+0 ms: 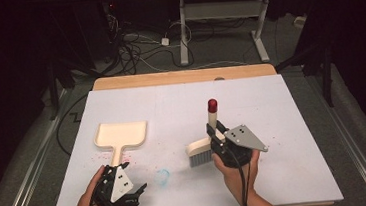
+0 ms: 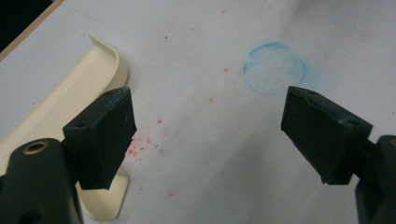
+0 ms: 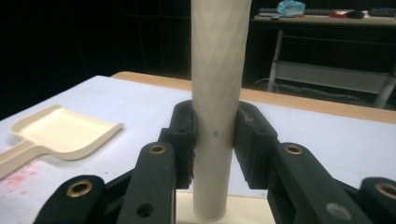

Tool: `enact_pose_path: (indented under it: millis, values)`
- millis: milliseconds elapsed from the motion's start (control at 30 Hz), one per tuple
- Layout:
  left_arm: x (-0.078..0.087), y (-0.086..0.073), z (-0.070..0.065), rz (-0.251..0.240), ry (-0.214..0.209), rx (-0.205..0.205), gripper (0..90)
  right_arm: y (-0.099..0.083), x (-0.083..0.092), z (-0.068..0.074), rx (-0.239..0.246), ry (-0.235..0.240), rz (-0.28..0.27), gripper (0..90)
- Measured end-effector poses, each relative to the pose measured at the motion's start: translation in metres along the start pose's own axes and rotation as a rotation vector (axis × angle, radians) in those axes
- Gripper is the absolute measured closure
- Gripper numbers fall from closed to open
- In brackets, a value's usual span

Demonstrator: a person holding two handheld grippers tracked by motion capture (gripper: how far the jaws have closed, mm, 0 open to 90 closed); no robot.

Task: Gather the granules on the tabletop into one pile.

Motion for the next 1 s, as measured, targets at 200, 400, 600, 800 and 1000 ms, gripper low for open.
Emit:
enact_pose_path:
  millis: [200, 400, 600, 800, 1000]
  values:
    - [0.002, 0.0, 0.001, -0.005, 0.006, 0.002, 17.2, 0.006, 0.004, -0.013, -0.028, 0.034, 0.008, 70.4]
    - [0.002, -0.001, 0.0, 0.001, 0.012, -0.004, 17.2, 0.019, 0.028, -0.025, -0.004, 0.136, -0.017, 70.4]
    - [0.001, 0.0, 0.0, 0.005, 0.015, -0.006, 17.2, 0.03, 0.047, -0.051, 0.055, 0.2, -0.046, 70.3]
    - [0.0, 0.0, -0.001, 0.016, 0.015, -0.015, 17.2, 0.02, 0.045, -0.076, 0.193, 0.323, 0.007, 70.2]
    - [-0.001, 0.001, 0.0, 0.01, 0.014, -0.006, 17.2, 0.005, 0.027, -0.103, 0.255, 0.401, 0.039, 70.2]
Point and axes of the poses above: each handheld gripper's, and its own axes: x roughly backward along the jaws, y roughly out of its top, z roughly to its left, the point moved 4 cm from there along -x, roughly forward along the jaws, and after that the axes turned 6 degrees about z, right-handed, at the moved point
